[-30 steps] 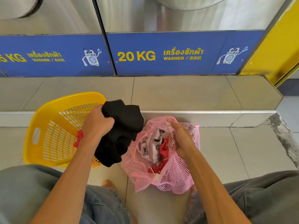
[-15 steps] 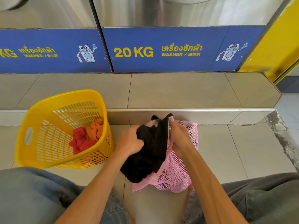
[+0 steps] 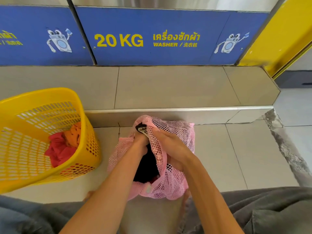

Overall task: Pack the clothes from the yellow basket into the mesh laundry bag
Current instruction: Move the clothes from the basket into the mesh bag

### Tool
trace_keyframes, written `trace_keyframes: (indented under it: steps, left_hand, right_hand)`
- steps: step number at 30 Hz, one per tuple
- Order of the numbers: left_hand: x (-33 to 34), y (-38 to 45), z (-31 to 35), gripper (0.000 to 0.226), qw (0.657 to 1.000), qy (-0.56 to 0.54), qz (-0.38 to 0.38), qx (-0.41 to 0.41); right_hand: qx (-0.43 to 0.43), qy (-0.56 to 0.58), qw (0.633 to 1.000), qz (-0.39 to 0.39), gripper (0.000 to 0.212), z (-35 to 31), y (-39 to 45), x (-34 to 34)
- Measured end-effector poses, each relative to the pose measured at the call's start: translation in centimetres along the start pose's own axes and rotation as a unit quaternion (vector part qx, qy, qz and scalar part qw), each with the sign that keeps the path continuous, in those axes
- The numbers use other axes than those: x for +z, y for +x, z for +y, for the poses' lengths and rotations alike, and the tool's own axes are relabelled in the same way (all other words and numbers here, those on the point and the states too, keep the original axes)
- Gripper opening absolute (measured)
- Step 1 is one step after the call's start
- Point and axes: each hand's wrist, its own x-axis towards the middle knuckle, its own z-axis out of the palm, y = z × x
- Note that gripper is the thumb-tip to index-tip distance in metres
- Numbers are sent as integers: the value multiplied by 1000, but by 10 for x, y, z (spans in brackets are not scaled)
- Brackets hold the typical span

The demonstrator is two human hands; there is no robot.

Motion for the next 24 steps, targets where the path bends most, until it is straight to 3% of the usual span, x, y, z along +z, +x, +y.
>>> trace_keyframes:
  steps: [5, 7, 10, 15, 18, 20, 22, 24]
  left_hand:
    - [19, 15, -25, 21, 995, 27, -93, 39]
    - [25, 22, -36, 27, 984, 110, -109, 84]
    - [23, 38, -55, 13, 940, 287, -74, 167]
    - [20, 57, -58, 35, 873, 464, -39, 148]
    - [23, 37, -44, 36, 825, 527, -119, 165]
    - [22, 24, -46, 17, 794, 557, -167, 176]
    - [15, 15, -59, 6, 795, 561, -186, 135]
    - [7, 17, -71, 38, 807, 563, -165, 75]
  right_hand:
    - [-4, 32, 999, 21, 34, -4, 8, -11]
    - [-20, 52, 998, 40, 33, -4, 13, -16]
    - [-26, 89, 994, 66, 32, -3, 16, -27]
    - [-28, 96, 990, 102, 30, 0, 17, -38]
    - [-69, 34, 992, 98, 34, -6, 14, -29]
    - [-102, -11, 991, 83, 35, -11, 11, -22]
    - [-110, -38, 993, 32, 36, -14, 6, -14]
    - [-102, -51, 993, -21, 37, -14, 0, -9]
